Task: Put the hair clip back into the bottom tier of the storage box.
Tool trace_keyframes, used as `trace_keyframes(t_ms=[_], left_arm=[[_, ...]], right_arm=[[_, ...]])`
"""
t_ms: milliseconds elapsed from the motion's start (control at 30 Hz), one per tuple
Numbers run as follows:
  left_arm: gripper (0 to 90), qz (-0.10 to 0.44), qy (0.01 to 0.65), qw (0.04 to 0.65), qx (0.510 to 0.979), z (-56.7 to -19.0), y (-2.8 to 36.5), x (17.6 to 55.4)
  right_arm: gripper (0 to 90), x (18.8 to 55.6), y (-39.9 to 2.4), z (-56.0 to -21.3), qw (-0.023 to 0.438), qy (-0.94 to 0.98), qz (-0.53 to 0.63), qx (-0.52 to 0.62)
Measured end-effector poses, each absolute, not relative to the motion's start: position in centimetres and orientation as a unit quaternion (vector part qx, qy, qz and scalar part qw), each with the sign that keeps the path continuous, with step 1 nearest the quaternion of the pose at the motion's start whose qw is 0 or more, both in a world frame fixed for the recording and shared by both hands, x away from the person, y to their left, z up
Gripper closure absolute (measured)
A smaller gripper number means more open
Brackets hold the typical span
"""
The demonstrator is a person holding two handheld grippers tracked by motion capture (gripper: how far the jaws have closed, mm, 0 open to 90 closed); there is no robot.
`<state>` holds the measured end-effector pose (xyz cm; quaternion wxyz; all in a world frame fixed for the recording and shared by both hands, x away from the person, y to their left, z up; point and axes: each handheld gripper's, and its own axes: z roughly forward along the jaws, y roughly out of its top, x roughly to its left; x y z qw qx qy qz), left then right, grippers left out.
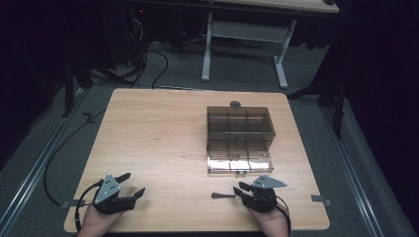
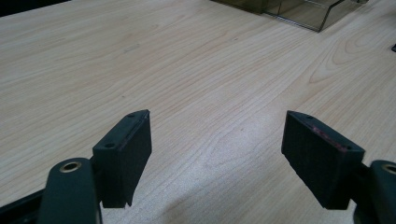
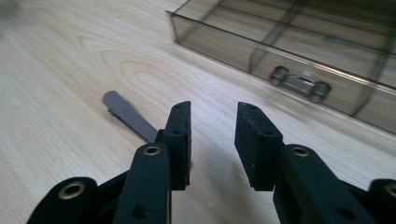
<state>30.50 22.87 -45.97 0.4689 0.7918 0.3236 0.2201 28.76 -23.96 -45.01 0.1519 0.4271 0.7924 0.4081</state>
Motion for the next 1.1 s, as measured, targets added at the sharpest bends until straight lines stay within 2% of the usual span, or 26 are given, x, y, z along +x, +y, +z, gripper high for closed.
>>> trace_keyframes(t_ms=[367, 600, 1100], left_arm=[[24.8, 0.221, 0.323, 0.467, 0.793, -46.0, 22.8, 30.5], [24.7, 0.221, 0.321, 0.467, 0.794, -46.0, 22.8, 30.5], [24.8, 0.220, 0.322, 0.464, 0.796, -46.0, 22.8, 30.5]], right_arm=[[65.3, 28.9, -21.3, -45.1, 0.117, 0.821, 0.406, 0.384], [65.6, 29.1, -20.1, -45.5, 0.110, 0.836, 0.391, 0.369], [82.1, 28.9, -19.8, -45.6, 0.119, 0.842, 0.386, 0.358]])
